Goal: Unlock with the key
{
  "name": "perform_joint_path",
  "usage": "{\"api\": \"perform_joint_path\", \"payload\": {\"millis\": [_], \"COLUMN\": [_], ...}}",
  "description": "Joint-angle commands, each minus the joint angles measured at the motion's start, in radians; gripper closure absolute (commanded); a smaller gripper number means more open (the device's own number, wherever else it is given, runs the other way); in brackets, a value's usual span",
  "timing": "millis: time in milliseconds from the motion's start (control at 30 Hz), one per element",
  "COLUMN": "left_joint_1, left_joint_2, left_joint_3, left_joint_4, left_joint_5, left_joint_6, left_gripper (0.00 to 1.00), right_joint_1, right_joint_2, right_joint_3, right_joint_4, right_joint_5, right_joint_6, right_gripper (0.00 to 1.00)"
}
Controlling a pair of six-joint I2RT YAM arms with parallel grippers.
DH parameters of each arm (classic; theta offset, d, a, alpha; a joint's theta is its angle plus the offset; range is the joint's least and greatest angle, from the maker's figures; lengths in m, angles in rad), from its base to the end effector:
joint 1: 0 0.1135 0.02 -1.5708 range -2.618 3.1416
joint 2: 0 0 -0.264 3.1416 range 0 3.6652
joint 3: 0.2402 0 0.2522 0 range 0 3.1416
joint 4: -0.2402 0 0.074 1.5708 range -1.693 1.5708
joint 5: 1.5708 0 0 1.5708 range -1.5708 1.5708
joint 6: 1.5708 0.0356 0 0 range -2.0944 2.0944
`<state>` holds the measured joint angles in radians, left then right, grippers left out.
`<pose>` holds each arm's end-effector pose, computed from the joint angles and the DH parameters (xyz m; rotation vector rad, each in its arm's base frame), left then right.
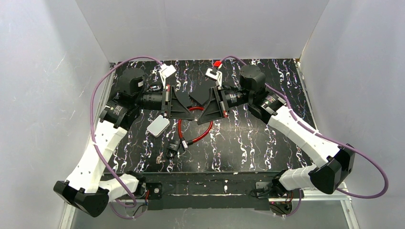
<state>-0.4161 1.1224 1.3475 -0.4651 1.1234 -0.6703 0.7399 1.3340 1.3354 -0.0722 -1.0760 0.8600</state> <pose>0.1862 -0.1174 0.4433 0.6649 1.9309 -1.7292 0.1957 0.2211 0.4240 -0.8989 1.8738 1.9691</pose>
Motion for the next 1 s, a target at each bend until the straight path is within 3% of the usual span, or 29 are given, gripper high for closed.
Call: {"api": "perform_joint_path", "payload": {"millis": [0, 133, 167, 267, 367, 667, 767, 967], "left_joint_1": [-0.006, -0.006, -0.005, -0.004, -0.004, 0.000, 0.001, 0.001], "left_joint_2": [-0.020, -0.030, -0.034, -0.057, -0.070, -0.201, -0.261, -0.289], "left_joint_3": [-0.018, -0.028, -0.028, 0.000, 0.032, 0.021, -0.022, -0.094], "left_joint_4": [0.022, 0.020, 0.019, -0.071, -0.242, -0.581, -0.612, -0.731], "left_joint_5": [-0.003, -0.023, -0.040, -0.178, -0.383, -1.213, -1.339, -1.458], "left_joint_6": [0.002, -0.006, -0.007, 0.041, 0.113, 0.127, 0.115, 0.074], "left_gripper": [1.00, 1.00, 1.00, 1.00, 1.00, 1.00, 1.00, 1.00], "right_joint_1": [-0.004, -0.004, -0.004, -0.006, -0.008, 0.060, 0.150, 0.303], "right_joint_2": [0.000, 0.009, 0.010, 0.008, 0.015, 0.089, 0.143, 0.266], "right_joint_3": [0.053, 0.062, 0.065, 0.084, 0.120, 0.210, 0.230, 0.236], "right_joint_4": [0.046, 0.039, 0.027, -0.055, -0.248, -0.693, -0.738, -0.713], "right_joint_5": [-0.010, 0.008, 0.019, 0.104, 0.245, 0.942, 1.093, 1.226], "right_joint_6": [-0.003, -0.003, -0.010, -0.063, -0.175, -0.289, -0.256, -0.237], "right_gripper": [0.99, 0.98, 0.90, 0.49, 0.13, 0.09, 0.10, 0.16]}}
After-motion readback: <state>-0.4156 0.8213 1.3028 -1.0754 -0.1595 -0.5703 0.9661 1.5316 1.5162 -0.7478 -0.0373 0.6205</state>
